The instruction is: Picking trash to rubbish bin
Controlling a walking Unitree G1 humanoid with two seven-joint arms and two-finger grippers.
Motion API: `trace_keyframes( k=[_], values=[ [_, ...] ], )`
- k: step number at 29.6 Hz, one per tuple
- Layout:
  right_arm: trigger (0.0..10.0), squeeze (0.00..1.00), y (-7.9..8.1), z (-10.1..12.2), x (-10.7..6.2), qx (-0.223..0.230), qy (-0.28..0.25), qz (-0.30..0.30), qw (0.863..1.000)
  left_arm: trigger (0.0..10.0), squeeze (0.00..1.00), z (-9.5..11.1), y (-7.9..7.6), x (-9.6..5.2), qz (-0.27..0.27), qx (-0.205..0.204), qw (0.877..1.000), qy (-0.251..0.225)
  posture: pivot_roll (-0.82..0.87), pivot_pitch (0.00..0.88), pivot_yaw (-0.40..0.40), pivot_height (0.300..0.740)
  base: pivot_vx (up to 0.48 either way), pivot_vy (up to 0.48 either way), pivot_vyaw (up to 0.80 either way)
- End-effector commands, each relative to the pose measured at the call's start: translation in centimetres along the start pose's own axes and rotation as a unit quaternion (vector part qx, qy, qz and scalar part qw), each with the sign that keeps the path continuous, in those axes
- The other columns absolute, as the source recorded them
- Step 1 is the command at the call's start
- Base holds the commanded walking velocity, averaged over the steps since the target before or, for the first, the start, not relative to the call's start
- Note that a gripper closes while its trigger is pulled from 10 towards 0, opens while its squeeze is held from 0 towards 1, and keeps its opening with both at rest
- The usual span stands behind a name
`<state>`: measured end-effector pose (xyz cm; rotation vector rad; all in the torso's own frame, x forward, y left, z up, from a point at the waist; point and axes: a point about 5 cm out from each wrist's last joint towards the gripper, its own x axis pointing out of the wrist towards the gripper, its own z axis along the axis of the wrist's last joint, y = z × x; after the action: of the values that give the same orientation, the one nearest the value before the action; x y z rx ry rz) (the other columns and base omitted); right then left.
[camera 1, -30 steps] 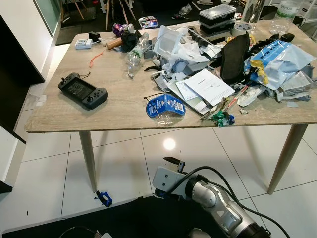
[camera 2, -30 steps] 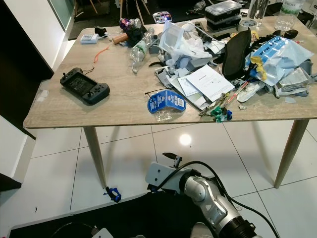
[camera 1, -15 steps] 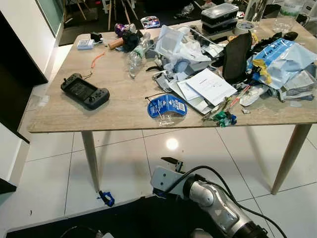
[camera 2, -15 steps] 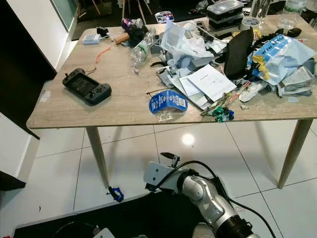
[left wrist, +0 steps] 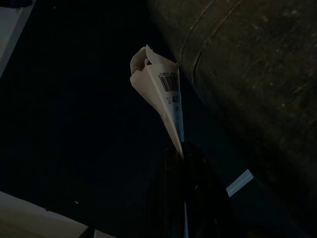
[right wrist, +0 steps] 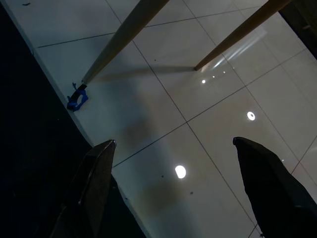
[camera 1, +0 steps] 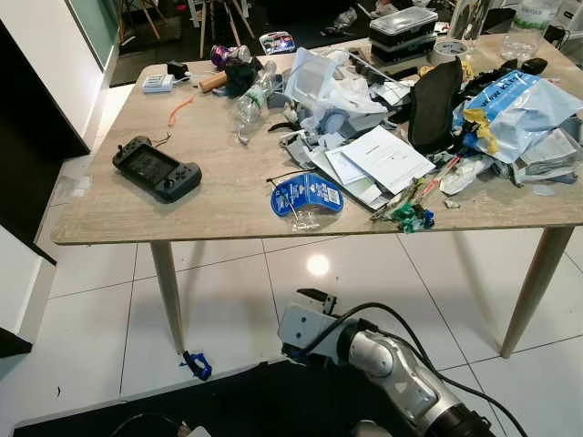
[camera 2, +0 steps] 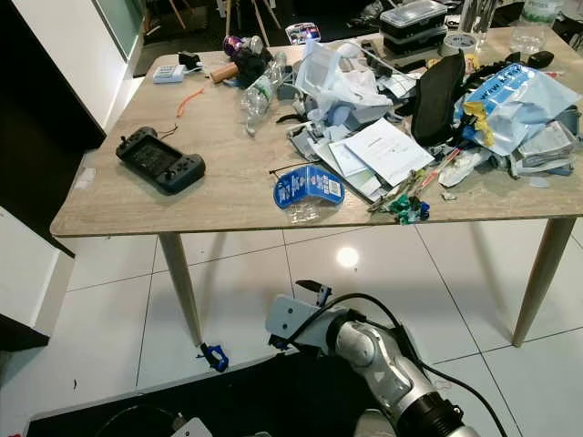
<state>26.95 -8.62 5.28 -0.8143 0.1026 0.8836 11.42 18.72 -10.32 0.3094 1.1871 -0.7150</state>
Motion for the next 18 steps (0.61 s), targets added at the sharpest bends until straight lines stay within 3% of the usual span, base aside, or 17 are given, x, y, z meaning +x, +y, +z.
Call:
trace_keyframes(
  k=[1, 18],
  values=[
    [10.0, 0.0, 0.3, 0.05, 0.1, 0.007, -0.005, 0.006, 1.0, 10.0, 0.0, -0.41, -0.81, 0.25, -0.017, -0.005, 1.0, 0.007, -0.06, 0.126, 0.132, 0.74, 0.0, 0.0, 0.0],
    [10.0, 0.0, 0.71, 0.17, -0.39, 0.011, -0.011, 0.007, 1.0, 10.0, 0.0, -0.89, -1.31, 0.3, -0.021, -0.011, 1.0, 0.006, -0.06, 0.155, 0.081, 0.74, 0.0, 0.0, 0.0]
  ],
)
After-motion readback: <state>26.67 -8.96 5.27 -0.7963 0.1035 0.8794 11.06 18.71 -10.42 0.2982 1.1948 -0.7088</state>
